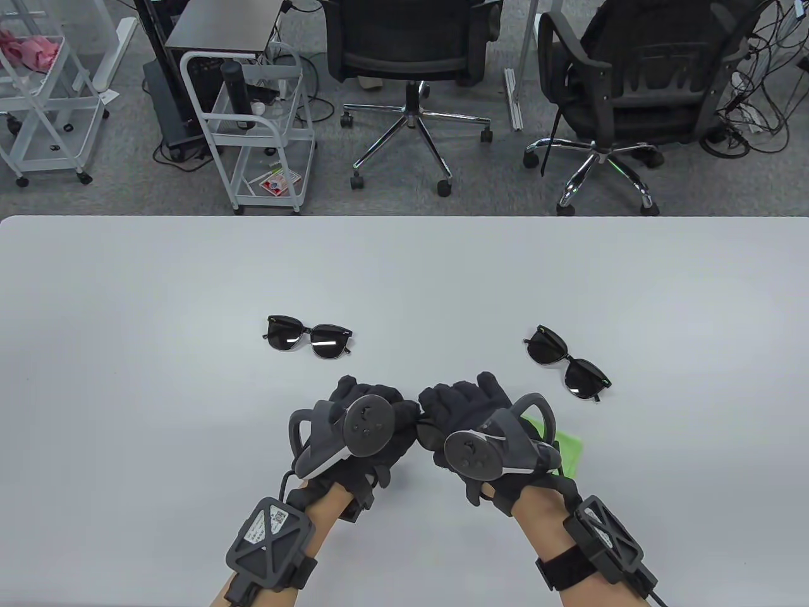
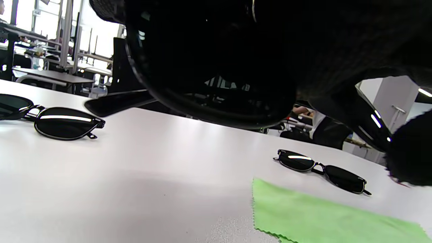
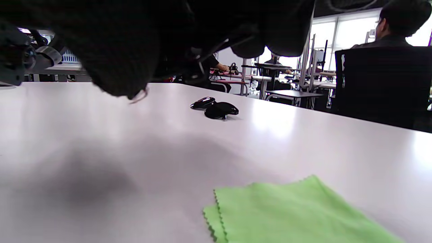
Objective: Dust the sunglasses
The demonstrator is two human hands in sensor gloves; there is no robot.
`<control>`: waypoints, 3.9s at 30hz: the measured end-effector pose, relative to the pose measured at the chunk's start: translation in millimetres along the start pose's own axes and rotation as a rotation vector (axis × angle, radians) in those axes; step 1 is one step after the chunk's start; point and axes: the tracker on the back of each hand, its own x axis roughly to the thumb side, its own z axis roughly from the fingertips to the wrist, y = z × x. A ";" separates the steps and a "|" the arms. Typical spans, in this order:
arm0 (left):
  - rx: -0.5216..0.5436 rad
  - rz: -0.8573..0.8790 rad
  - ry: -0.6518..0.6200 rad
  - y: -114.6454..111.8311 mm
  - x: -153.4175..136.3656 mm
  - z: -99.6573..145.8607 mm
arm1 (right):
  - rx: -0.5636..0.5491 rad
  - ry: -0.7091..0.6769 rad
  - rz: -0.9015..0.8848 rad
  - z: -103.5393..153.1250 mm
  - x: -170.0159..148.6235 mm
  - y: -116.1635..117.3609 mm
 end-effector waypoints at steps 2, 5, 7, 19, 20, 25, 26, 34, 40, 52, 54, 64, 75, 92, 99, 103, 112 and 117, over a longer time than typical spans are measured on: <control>-0.026 0.071 0.004 -1.2 0.0 -1.5 | 0.006 -0.044 0.018 -1.2 5.1 0.9; -0.041 0.087 0.012 -5.0 0.1 -1.5 | 0.004 -0.026 0.073 -2.7 10.4 2.2; -0.028 0.072 0.014 -4.9 0.0 -1.2 | -0.001 -0.012 0.099 -3.7 13.1 1.4; -0.028 -0.332 -0.100 -16.7 18.1 3.7 | -0.033 0.060 0.002 1.8 -0.4 0.7; -0.030 -0.319 -0.093 -14.9 17.1 3.2 | -0.041 0.066 -0.007 2.9 -2.9 -0.6; -0.036 -0.168 0.000 -3.0 -7.0 2.3 | -0.210 0.180 -0.123 16.7 -26.1 -13.7; -0.045 -0.110 0.021 -1.2 -12.4 2.3 | -0.226 0.200 -0.160 19.0 -30.5 -14.8; -0.303 0.668 0.039 -7.5 -32.0 4.8 | -0.252 0.373 -0.934 24.7 -59.1 12.4; -0.363 0.663 -0.031 -14.2 -9.7 5.2 | -0.251 0.389 -1.110 19.2 -52.3 16.4; -0.336 0.434 -0.005 -8.2 -26.0 3.6 | -0.258 0.441 -0.712 29.7 -68.4 4.7; -0.326 0.258 -0.015 -7.5 -24.3 4.1 | -0.261 0.438 -0.520 32.5 -70.6 0.2; -0.261 0.294 0.051 -3.6 -28.6 4.3 | -0.348 0.377 -0.422 33.7 -59.4 -13.9; -0.153 0.845 0.216 -2.9 -46.9 10.8 | -0.369 0.205 -0.391 19.2 -20.5 -24.4; -0.351 0.968 0.128 -25.8 -19.1 3.5 | -0.212 0.392 -1.183 4.6 -43.3 26.9; -0.351 0.991 0.103 -23.8 -17.4 3.7 | -0.211 0.407 -1.325 5.4 -47.5 30.9; -0.287 1.027 0.125 -16.5 -25.0 5.3 | -0.253 0.432 -1.397 13.1 -53.0 29.8; -0.217 1.189 0.188 -12.0 -43.1 9.3 | -0.256 0.411 -1.479 17.5 -56.0 32.4; -0.204 1.133 0.190 -11.3 -49.0 8.7 | -0.218 0.444 -1.416 19.0 -60.1 34.3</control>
